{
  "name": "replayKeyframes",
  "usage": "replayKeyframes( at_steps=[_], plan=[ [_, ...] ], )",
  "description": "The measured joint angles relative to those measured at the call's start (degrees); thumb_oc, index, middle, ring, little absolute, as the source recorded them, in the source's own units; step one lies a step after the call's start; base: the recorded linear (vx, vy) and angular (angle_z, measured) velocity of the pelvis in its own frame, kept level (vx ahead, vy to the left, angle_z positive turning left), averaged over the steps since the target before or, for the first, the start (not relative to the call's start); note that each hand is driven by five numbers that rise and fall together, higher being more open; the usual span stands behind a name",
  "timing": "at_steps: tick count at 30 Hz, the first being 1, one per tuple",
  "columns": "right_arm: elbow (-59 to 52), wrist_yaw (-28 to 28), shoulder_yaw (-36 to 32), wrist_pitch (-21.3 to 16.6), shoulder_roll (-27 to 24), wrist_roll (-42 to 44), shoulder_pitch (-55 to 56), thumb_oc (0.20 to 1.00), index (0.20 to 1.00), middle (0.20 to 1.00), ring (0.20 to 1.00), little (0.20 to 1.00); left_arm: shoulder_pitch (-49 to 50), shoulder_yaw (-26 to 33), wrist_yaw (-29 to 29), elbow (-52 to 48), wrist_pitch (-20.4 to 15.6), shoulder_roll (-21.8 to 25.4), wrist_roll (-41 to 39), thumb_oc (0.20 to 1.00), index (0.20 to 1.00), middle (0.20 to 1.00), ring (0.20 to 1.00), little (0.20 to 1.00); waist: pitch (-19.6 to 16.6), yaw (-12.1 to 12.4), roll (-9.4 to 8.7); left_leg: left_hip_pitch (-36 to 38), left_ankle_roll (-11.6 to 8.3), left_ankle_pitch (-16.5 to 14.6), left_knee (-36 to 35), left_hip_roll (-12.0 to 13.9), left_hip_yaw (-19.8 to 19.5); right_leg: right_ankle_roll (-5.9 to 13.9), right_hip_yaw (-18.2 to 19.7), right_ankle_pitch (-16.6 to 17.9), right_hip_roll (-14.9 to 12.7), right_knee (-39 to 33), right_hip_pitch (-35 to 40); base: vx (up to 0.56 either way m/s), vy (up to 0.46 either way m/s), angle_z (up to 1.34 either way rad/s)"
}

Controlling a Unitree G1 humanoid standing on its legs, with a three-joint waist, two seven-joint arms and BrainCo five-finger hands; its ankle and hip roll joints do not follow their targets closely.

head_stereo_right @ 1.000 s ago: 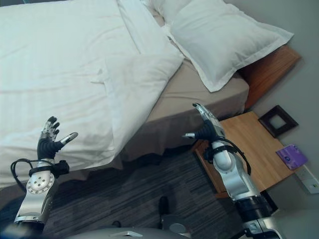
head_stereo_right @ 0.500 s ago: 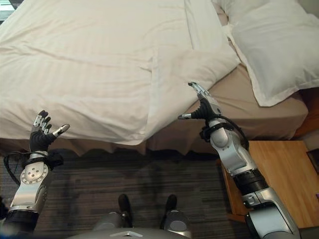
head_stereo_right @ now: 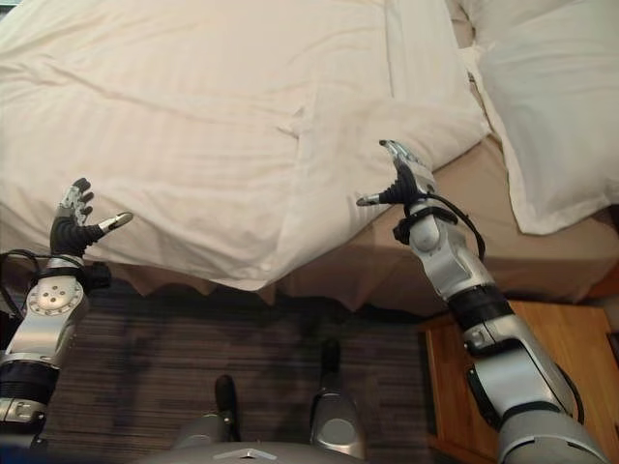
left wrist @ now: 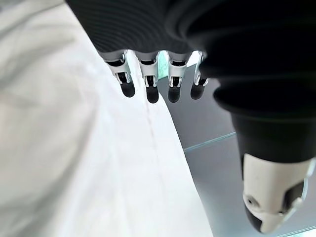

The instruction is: Making the bed.

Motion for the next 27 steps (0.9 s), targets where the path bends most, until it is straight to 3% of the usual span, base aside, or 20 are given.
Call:
replayKeyframes(
  at_steps=[1, 4, 8, 11, 17, 19, 21, 22, 23, 24, 25, 27],
  plan=[
    [-0.03, -0.01, 0.28, 0.04, -0.79, 0.0, -1.41, 1.0, 1.0, 1.0, 1.0, 1.0, -0.24, -0.07, 0.13, -0.11, -0.63, -0.74, -0.04, 1.0, 1.0, 1.0, 1.0, 1.0, 0.14, 0.06, 1.22, -0.15, 0.3, 0.42, 0.0, 2.07, -0.08, -1.63, -0.94, 0.15, 2.24, 0.08, 0.03, 0.19, -0.185, -0.02],
    [0.12, -0.1, 3.72, 0.01, -4.14, -0.02, -6.07, 1.0, 1.0, 1.0, 1.0, 1.0, -1.11, -1.03, 0.09, 0.18, -0.92, -0.83, -1.15, 1.0, 1.0, 1.0, 1.0, 1.0, 0.42, -1.07, 2.48, -0.66, -0.49, 0.83, 0.31, 4.24, -0.06, -3.15, -1.98, -0.78, 4.62, 0.07, -0.16, 0.17, -0.156, 0.04],
    [6.89, -1.23, 6.48, 0.03, -5.26, 0.02, -15.26, 1.0, 1.0, 1.0, 1.0, 1.0, -4.35, -1.95, -0.04, 3.56, -1.23, -0.83, -2.55, 1.0, 1.0, 1.0, 1.0, 1.0, 0.48, -1.18, 4.54, -3.05, -1.03, 1.17, 0.34, 4.54, -1.64, -3.37, -2.94, -1.35, 4.78, 0.04, -1.61, 0.14, -0.144, 0.17],
    [13.59, -1.77, 11.26, 0.05, -5.47, 0.13, -25.94, 1.0, 1.0, 1.0, 1.0, 1.0, -5.04, -1.43, 0.03, 5.46, -2.04, -0.82, -6.97, 1.0, 1.0, 1.0, 1.0, 1.0, 0.64, -0.5, 7.93, -7.44, -2.04, 1.86, 0.34, 4.45, -3.24, -3.9, -5.07, -0.94, 4.41, 0.06, -4.65, 0.08, -0.102, 0.34],
    [16.21, -2.4, 15.07, -0.8, -4.65, 1.92, -29.0, 1.0, 1.0, 1.0, 1.0, 1.0, -1.28, 0.75, -0.14, 5.64, -3.49, -0.63, -10.87, 1.0, 1.0, 1.0, 1.0, 1.0, 1.22, 3.73, 10.33, -13.1, -2.59, 2.97, 0.36, 4.27, -4.5, -4.34, -6.1, -0.57, 4.15, 0.07, -9.48, 0.02, -0.138, 0.11],
    [20.25, -2.82, 19.41, -1.23, -4.4, 2.14, -33.24, 1.0, 1.0, 1.0, 1.0, 1.0, -0.07, 1.35, -0.69, 5.56, -4.13, 0.64, -11.78, 1.0, 1.0, 1.0, 1.0, 1.0, 1.29, 3.65, 10.63, -17.06, -3.2, 3.61, 1.17, 4.22, -4.72, -3.88, -6.53, -0.88, 3.93, 0.05, -12.74, -0.03, -0.109, 0.15],
    [21.55, -3.14, 19.72, -1.28, -4.54, 2.39, -36.61, 1.0, 1.0, 1.0, 1.0, 1.0, -1.79, 0.13, -0.87, 9.26, -5.04, 0.91, -13.08, 1.0, 1.0, 1.0, 1.0, 1.0, 1.79, 4.15, 11.84, -21.05, -3.24, 4.96, 0.39, 4.08, -5.25, -4.62, -6.99, 0.18, 3.8, 0.08, -16.69, -0.06, -0.057, 0.14],
    [23.38, -4.11, 17.61, -1.61, -2.16, 4.07, -36.65, 0.627, 0.627, 0.627, 0.627, 0.627, -6.05, -2.88, -0.85, 17.37, -4.47, 0.56, -13.13, 1.0, 1.0, 1.0, 1.0, 1.0, 2.22, 4.59, 12.91, -22.76, -2.9, 5.36, 0.39, 3.92, -5.31, -4.66, -7.02, 0.5, 3.66, 0.08, -18.5, -0.08, -0.031, 0.04],
    [27.11, -4.59, 17.13, -2.8, -0.16, 4.78, -36.99, 0.558, 0.558, 0.558, 0.558, 0.558, -7.02, -3.29, -0.8, 18.7, -4.23, -0.54, -13.26, 1.0, 1.0, 1.0, 1.0, 1.0, 2.03, 4.61, 13.31, -24.16, -2.93, 5.5, 0.38, 3.73, -5.15, -4.53, -6.76, 0.74, 3.48, 0.08, -19.98, -0.12, 0.008, -0.03],
    [31.09, -5.17, 17.88, -3.53, 1.2, 6.13, -38.2, 0.244, 0.244, 0.244, 0.244, 0.244, -7.77, -3.88, -0.88, 18.94, -4.46, -1.41, -13.52, 1.0, 1.0, 1.0, 1.0, 1.0, 1.89, 4.85, 13.66, -25.5, -2.81, 5.62, 0.39, 3.41, -4.91, -4.6, -6.42, 1.07, 3.21, 0.09, -21.47, -0.05, 0.018, -0.08],
    [33.86, -5.52, 18.61, -3.54, 1.46, 6.98, -39.46, 0.2, 0.2, 0.2, 0.2, 0.2, -8.81, -4.44, -1.37, 18.9, -4.45, -2.02, -13.49, 1.0, 1.0, 1.0, 1.0, 1.0, 2.02, 5.33, 13.94, -26.84, -2.89, 5.8, 0.39, 3.07, -4.6, -4.65, -5.95, 1.57, 2.94, 0.11, -23.11, -0.08, 0.049, -0.09],
    [32.06, -7.44, 17.15, -6.12, -1.16, 8.9, -40.17, 0.2, 0.2, 0.2, 0.2, 0.2, -10.43, -3.77, -2.22, 19.16, -4.74, -3.66, -13.69, 1.0, 1.0, 1.0, 1.0, 1.0, 2.01, 5.43, 14.18, -29.57, -2.35, 6.41, 0.41, 1.98, -4.48, -5.17, -4.84, 3.27, 2.16, 0.13, -26.52, -0.04, 0.081, -0.11]
  ],
)
